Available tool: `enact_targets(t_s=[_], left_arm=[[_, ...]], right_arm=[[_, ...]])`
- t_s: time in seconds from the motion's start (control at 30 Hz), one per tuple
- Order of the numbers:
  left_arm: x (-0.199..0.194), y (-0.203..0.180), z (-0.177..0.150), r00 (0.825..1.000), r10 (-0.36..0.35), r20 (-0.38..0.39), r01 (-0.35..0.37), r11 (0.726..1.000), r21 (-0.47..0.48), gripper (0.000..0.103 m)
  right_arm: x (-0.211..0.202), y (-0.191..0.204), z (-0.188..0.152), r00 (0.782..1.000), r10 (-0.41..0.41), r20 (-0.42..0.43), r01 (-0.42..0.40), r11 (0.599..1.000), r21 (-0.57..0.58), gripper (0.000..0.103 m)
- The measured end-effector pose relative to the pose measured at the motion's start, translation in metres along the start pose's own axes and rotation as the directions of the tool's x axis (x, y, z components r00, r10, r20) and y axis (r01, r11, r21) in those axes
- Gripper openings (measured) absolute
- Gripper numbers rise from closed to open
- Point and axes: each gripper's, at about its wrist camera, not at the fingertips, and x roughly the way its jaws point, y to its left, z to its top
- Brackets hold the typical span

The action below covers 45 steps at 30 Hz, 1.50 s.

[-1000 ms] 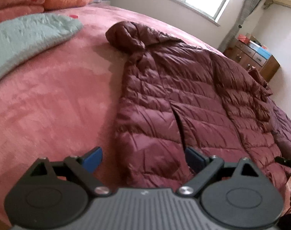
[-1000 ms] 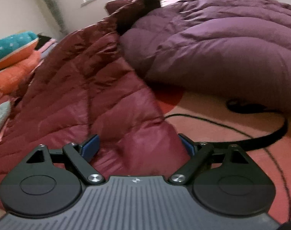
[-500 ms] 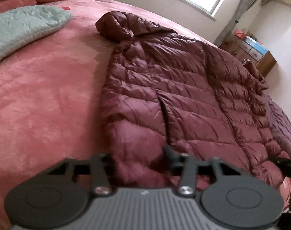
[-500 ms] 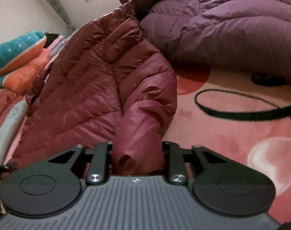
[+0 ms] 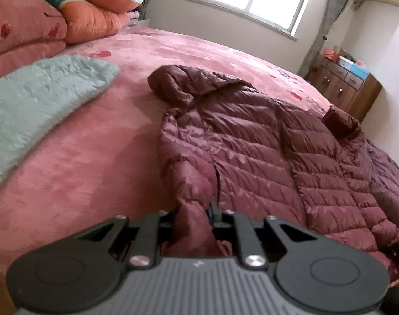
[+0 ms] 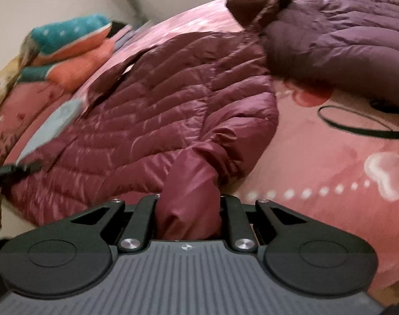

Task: Fold large clothes

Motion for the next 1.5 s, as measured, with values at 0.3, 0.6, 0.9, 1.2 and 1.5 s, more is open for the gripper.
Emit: enact_targets(t_s=[0.3,0.6,0.9,1.2,1.5], left_arm=[[-0.011,0.014,-0.005,0.996,0.061,-0.071,-0.057,0.996,0.063,0.013],[-0.028,0.006,0.005,0.995,0.098,-0.029,-0.094,0.989,0.112,0.014],[-0.035,-0.066,0.045,0.990,-0.045,0.137,0.018,0.982,0.190,0.051],[0.042,-0.144,0.052,0.952,-0.219,0.214,0.185,0.968,0.168,0.069],[0.117,-0.154,0.049,0.948,-0.228,0.221,0.178,0.959,0.222,0.080]], right_arm=[[-0.004,0.022,-0.012,0.991,0.048,-0.127,-0.051,0.998,-0.022,0.017],[0.039,0.007,-0.003,0.955,-0.053,-0.292,0.062,0.998,0.024,0.052],[0.012,-0.007,0.005,0.977,-0.144,-0.159,0.152,0.988,0.040,0.088],[0.001,-0.029,0.085,0.964,-0.235,0.121,0.218,0.966,0.140,0.099],[0.102,-0.014,0.171,0.963,-0.122,0.242,0.109,0.992,0.064,0.088]])
